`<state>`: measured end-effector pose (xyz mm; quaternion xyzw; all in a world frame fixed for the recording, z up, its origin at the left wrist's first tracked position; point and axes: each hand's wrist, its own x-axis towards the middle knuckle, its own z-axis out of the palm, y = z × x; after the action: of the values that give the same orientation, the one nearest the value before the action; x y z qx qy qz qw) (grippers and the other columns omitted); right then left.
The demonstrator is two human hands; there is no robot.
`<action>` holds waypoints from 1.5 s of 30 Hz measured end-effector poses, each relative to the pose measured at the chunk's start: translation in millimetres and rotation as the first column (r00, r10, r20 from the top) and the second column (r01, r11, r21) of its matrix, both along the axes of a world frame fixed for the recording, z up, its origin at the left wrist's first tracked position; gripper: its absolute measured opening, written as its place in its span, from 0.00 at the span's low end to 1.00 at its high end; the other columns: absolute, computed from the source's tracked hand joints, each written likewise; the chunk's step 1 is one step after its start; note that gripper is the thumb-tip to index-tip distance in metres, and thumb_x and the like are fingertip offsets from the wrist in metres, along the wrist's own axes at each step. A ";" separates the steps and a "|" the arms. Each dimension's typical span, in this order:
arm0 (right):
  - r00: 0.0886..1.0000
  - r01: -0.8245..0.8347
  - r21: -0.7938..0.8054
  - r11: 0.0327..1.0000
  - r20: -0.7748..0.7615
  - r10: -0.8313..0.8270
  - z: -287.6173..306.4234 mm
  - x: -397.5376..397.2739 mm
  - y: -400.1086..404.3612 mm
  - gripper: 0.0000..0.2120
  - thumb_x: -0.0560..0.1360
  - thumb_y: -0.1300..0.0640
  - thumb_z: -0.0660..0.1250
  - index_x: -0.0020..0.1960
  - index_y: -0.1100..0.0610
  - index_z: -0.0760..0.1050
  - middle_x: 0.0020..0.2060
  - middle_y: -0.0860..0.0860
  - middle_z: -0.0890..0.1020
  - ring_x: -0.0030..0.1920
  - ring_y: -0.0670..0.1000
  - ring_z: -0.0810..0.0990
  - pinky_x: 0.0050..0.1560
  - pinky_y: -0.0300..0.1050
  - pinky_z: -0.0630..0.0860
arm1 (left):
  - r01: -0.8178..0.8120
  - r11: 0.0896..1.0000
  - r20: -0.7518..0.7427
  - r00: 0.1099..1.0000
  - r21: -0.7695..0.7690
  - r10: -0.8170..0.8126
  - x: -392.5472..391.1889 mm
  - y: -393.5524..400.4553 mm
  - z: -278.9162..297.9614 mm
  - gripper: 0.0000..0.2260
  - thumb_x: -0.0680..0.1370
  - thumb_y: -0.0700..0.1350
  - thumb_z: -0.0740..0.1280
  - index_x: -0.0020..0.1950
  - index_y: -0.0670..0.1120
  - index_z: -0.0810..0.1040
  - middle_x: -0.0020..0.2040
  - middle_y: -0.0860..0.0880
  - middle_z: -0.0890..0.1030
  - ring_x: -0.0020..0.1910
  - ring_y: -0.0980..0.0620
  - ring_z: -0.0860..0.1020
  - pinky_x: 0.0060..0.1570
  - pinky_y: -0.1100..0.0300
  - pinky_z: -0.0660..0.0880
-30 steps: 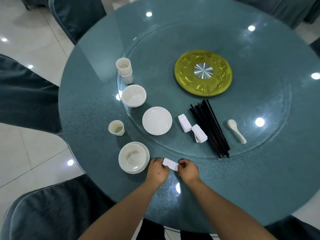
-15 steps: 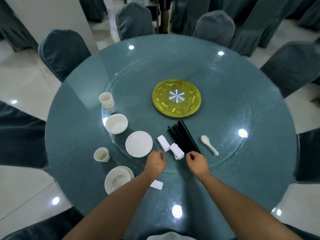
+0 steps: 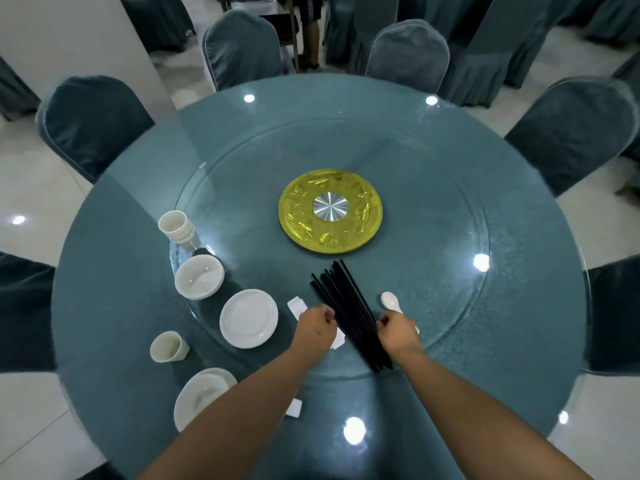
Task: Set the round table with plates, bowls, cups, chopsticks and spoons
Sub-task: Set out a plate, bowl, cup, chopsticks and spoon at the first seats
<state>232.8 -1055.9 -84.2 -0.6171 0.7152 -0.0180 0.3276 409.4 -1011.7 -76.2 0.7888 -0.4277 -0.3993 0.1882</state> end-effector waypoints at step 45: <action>0.952 -0.276 0.170 0.946 -0.085 0.293 -34.4 -4.0 -11.9 0.08 0.74 0.58 0.67 0.51 0.61 0.79 0.46 0.57 0.84 0.51 0.55 0.81 0.50 0.43 0.74 | 0.133 0.987 0.085 0.988 -0.089 -0.126 16.6 -17.1 -3.3 0.11 0.79 0.39 0.60 0.53 0.47 0.81 0.50 0.50 0.82 0.46 0.54 0.78 0.44 0.68 0.70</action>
<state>228.8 -1067.8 -118.7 -0.6864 0.6347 0.1192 0.3344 426.0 -1028.8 -79.5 0.7648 -0.5036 -0.3584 0.1817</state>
